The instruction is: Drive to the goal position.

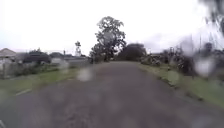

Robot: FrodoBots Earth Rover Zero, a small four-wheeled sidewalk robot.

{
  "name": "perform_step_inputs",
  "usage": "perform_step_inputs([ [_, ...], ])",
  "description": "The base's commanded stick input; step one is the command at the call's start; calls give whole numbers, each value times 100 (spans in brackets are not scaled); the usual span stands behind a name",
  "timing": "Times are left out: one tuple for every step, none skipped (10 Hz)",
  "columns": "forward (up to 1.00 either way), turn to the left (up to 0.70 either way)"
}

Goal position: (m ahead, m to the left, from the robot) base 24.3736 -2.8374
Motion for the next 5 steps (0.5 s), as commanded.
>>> perform_step_inputs([
  [100, -39],
  [100, -32],
  [100, -25],
  [100, 0],
  [100, 0],
])
